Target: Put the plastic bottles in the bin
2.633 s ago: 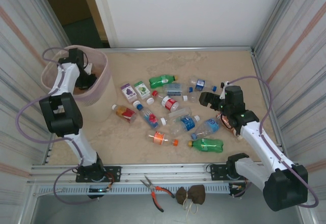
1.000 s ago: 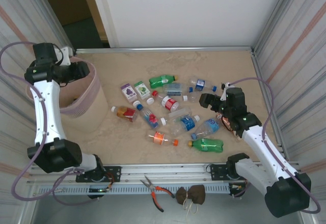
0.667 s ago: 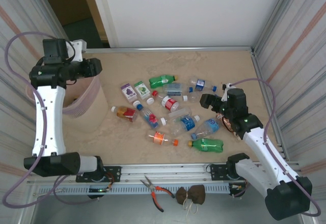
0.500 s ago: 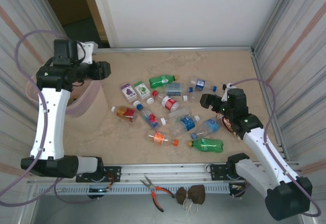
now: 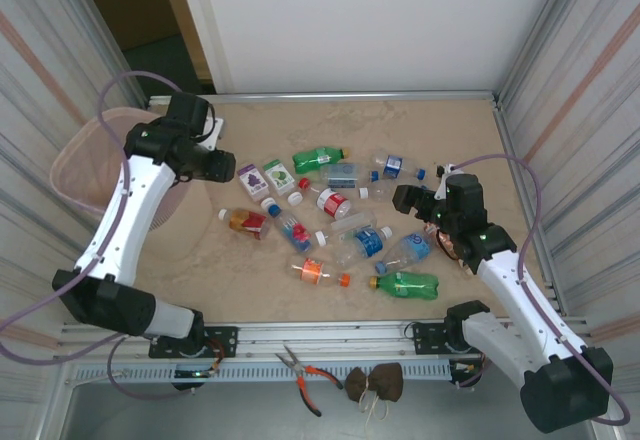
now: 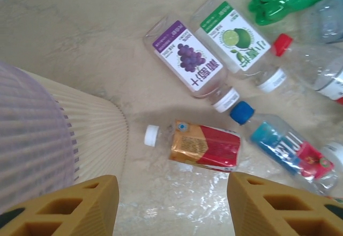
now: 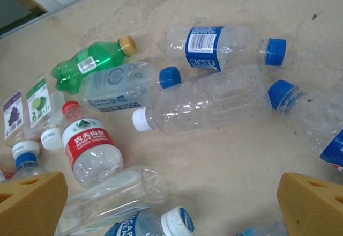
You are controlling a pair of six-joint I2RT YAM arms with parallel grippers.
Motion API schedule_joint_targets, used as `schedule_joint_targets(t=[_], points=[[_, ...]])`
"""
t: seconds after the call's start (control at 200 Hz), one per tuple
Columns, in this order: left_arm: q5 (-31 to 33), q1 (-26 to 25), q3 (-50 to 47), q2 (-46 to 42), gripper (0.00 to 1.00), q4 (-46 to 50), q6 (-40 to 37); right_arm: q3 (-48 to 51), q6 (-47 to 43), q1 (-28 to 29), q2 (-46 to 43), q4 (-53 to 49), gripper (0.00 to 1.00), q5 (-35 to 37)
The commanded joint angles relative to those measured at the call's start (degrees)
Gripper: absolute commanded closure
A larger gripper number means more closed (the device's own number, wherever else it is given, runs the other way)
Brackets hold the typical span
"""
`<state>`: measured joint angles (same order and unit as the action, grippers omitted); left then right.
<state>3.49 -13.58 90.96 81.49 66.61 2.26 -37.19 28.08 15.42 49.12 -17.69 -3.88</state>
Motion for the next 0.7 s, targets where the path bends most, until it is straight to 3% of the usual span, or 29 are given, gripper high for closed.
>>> schedule_joint_targets(t=[0.0,0.185,0.311,0.496,0.696], points=[[4.5,2.42,0.47,1.74,0.44,-1.38,-2.87,-0.7,0.46,0.4,-0.94,-1.75,0.01,1.17],[1.96,6.37,2.41,5.58,0.45,-4.27,-3.81,-0.51,0.63,0.4,-2.34,-2.56,0.01,1.88],[-1.09,6.25,4.32,7.1,0.46,-4.29,-1.47,-0.45,0.57,0.4,-3.02,-2.95,0.01,2.38],[-3.39,4.0,0.04,3.42,0.46,-7.46,7.02,0.08,0.74,0.35,-3.55,-2.96,0.01,2.36],[-4.18,0.75,-7.88,-2.1,0.5,-12.77,22.91,0.61,0.67,0.4,-3.51,-2.45,0.01,1.96]])
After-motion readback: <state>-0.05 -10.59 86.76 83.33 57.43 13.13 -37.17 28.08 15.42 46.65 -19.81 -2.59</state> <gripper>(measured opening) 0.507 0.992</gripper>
